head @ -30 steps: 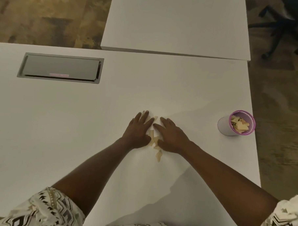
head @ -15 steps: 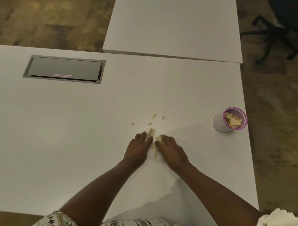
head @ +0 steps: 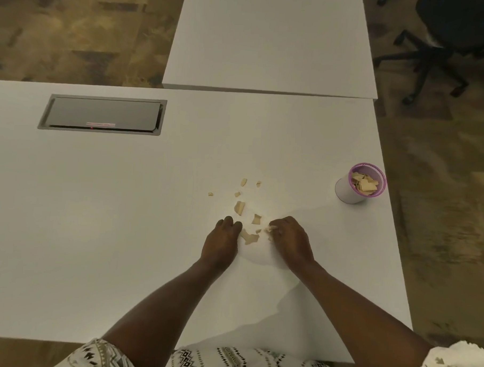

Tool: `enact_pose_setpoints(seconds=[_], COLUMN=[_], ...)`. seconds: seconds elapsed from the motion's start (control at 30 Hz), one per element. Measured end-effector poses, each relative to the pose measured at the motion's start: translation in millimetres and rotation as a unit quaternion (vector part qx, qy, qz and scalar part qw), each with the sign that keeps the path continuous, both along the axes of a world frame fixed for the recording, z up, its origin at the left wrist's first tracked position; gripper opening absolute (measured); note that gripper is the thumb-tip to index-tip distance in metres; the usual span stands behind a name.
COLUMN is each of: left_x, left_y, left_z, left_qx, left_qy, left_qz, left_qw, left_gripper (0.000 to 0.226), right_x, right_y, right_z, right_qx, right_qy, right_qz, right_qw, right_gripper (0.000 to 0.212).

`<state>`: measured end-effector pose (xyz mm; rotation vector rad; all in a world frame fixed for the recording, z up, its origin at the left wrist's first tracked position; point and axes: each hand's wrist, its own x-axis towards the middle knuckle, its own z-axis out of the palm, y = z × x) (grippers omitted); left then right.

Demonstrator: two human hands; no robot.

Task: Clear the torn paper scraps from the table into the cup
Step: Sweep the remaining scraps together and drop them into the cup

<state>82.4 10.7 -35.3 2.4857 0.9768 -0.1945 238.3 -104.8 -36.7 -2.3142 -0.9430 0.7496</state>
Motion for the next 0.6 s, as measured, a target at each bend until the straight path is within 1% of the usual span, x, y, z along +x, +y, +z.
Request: enact_pose_setpoints(seconds=[0.03,0.1,0.2,0.3,0.47,0.6], left_x=[3.0,10.4,26.6,45.3,77.7,106.2], left_y=[0.0,0.6,2.6,5.2,3.0,-2.4], left_z=[2.8,8.2,15.8,23.4,35.6,42.3], left_qx=[-0.005,-0.021,-0.054,-0.093,-0.123,-0.172], left_qy=[-0.012,-0.040,-0.070,-0.097,-0.131,-0.161], left_qz=[0.020,0.066,0.131,0.193,0.221,0.238], left_qw=[1.000,0.997,0.987,0.972,0.959,0.942], left_gripper=[0.016,0.018,0.023,0.026,0.024,0.025], right_x=[1.8,8.2,21.6,31.7,50.2,68.1], right_y=[0.8,1.8,1.5,-0.4,-7.1,-13.7], right_z=[4.4,9.7,14.9,18.7,29.3,35.7], right_qx=[0.014,0.016,-0.010,0.001,0.037,0.068], right_qy=[0.034,0.056,0.065,0.106,0.143,0.173], right_qz=[-0.047,-0.101,-0.123,-0.159,-0.187,-0.215], right_qw=[0.998,0.993,0.990,0.982,0.971,0.959], right_gripper=[0.012,0.016,0.012,0.010,0.011,0.016])
